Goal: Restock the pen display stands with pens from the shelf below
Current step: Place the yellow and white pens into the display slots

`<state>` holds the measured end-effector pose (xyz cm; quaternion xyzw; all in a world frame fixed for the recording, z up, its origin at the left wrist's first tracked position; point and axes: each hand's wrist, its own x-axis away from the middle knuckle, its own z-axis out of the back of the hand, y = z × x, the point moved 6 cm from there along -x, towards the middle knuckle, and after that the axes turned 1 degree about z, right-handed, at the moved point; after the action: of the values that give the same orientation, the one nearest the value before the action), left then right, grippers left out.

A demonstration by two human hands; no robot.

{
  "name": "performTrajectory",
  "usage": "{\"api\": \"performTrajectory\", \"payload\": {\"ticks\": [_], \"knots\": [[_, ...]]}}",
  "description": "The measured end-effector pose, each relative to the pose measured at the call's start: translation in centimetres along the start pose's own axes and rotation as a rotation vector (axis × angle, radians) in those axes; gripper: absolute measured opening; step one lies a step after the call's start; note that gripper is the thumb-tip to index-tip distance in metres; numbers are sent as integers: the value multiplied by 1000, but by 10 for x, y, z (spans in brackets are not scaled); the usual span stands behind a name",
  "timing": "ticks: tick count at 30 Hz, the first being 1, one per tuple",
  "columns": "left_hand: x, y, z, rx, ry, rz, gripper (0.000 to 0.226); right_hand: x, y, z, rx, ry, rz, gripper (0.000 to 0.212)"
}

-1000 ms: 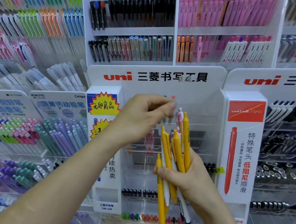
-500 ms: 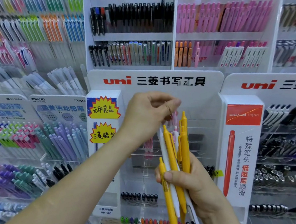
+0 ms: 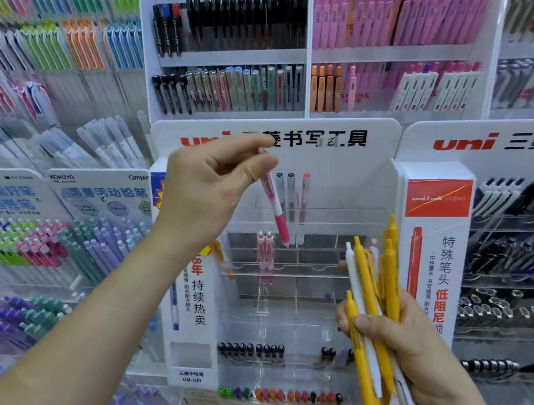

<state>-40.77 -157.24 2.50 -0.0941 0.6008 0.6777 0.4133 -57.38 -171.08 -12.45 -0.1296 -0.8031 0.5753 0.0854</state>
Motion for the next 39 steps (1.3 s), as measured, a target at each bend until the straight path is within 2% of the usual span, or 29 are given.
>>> {"api": "performTrajectory", "payload": {"ticks": [6, 11, 13, 16, 22, 26, 30, 33, 39], "knots": [[19, -7, -15, -19, -86, -87, 32, 0, 5, 2, 2, 31, -9, 77], [19, 1, -5, 10, 14, -171, 33, 0, 9, 1, -23, 34, -11, 80], [20, 4, -6, -53, 22, -223, 31, -3, 11, 0, -25, 34, -5, 72], [28, 2, -15, -202, -33, -296, 29, -7, 11, -6, -5, 21, 22, 47], [34, -32, -24, -245, -160, -69, 28, -12, 15, -15, -105, 4, 15, 39], [37, -48, -31, -307, -273, 16, 27, -14, 15, -17, -117, -9, 27, 38], [39, -54, -33, -369, -317, -15, 18, -17, 15, -18, -190, 0, 20, 59], [39, -57, -37, -424, -370, -29, 16, -18, 13, -20, -229, 7, 26, 61], [36, -58, -49, -630, -550, -91, 36, -18, 12, -30, -236, -19, 20, 67]]}}
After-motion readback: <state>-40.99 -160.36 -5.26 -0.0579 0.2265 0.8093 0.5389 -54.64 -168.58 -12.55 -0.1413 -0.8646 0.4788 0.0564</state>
